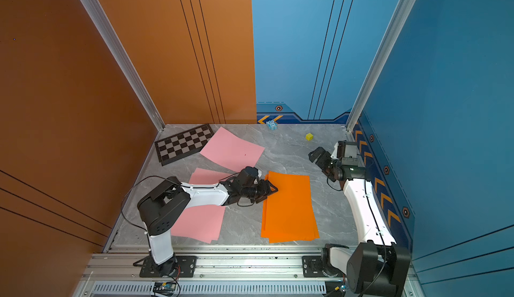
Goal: Sort the scattered colored papers by color
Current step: Place the colored paper, then pick up the colored paper from the center of the board.
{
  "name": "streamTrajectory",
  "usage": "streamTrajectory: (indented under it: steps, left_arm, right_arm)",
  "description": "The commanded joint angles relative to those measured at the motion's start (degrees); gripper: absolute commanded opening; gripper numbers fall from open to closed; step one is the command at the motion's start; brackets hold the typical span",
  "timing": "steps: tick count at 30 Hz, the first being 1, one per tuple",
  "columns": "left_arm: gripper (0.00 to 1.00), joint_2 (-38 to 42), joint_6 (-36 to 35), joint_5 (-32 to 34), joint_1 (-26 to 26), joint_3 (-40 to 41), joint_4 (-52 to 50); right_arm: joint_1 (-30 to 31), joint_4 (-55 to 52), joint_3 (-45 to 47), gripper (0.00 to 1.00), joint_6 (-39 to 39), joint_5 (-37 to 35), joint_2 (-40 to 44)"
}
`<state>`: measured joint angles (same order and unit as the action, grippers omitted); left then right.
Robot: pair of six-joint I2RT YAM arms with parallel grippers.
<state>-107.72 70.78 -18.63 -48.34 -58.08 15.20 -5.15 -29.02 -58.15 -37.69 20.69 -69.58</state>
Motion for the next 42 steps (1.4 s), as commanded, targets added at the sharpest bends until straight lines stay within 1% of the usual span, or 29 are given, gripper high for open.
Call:
streamTrajectory:
  steps: [1,6,10,12,15,19,22,25,28,32,35,37,38,40,42]
  left_arm:
    - [0.98,3.6,-2.9,-0.6,0.0,-3.1,-6.3]
    - [0.98,8.5,-9.8,4.4,0.9,-5.6,-19.0]
    - [0.98,15.8,-16.7,12.3,3.7,-4.9,-30.2]
    - [0.98,19.5,-18.9,16.8,5.7,-3.8,-32.7]
    - [0.98,21.6,-20.4,19.0,9.0,-2.9,-34.0]
    - [0.98,20.7,-21.7,17.3,15.2,-3.1,-34.1]
    - [0.98,20.1,-21.0,15.3,20.2,-3.4,-34.0]
    - [0.98,19.3,-20.5,14.1,23.4,-3.8,-34.1]
    - [0.98,19.5,-19.6,13.6,26.8,-2.8,-34.2]
    - [0.98,18.5,-17.8,12.8,31.9,-1.3,-33.9]
    - [0.98,16.4,-17.0,10.8,35.5,-1.3,-30.9]
    - [1.00,14.8,-16.6,8.4,37.8,-1.3,-26.6]
    - [0.99,13.8,-16.8,7.4,38.8,-1.3,-22.6]
    - [0.98,11.7,-17.7,6.0,40.6,-2.5,-19.5]
    - [0.98,9.1,-19.1,5.9,41.7,-4.5,-18.8]
  right_arm:
    - [1.2,0.3,0.0,1.00,0.6,-1.0,-1.3]
    - [2.6,1.7,0.5,1.00,0.5,-2.3,-3.3]
    - [5.0,2.5,-1.1,1.00,0.5,-1.6,-6.9]
    - [7.5,2.5,-2.8,1.00,1.8,-1.0,-8.8]
    - [11.1,3.4,-5.5,1.00,3.3,-0.3,-12.9]
    - [14.3,4.9,-9.9,1.00,4.5,2.7,-20.0]
    - [16.0,5.6,-13.3,1.00,5.7,4.0,-25.3]
    - [17.0,8.7,-16.4,1.00,5.4,6.5,-30.8]
    - [17.8,11.3,-21.2,1.00,4.3,9.8,-37.1]
    - [19.5,13.0,-29.3,1.00,3.4,12.5,-45.6]
    - [20.4,13.7,-37.2,1.00,3.2,15.2,-52.9]
    - [20.7,13.6,-42.6,1.00,3.0,16.8,-57.1]
    - [20.6,13.7,-45.9,1.00,2.8,17.6,-59.2]
    - [20.7,13.6,-49.7,1.00,2.2,18.2,-62.2]
    - [20.6,13.6,-52.5,1.00,1.3,18.9,-64.4]
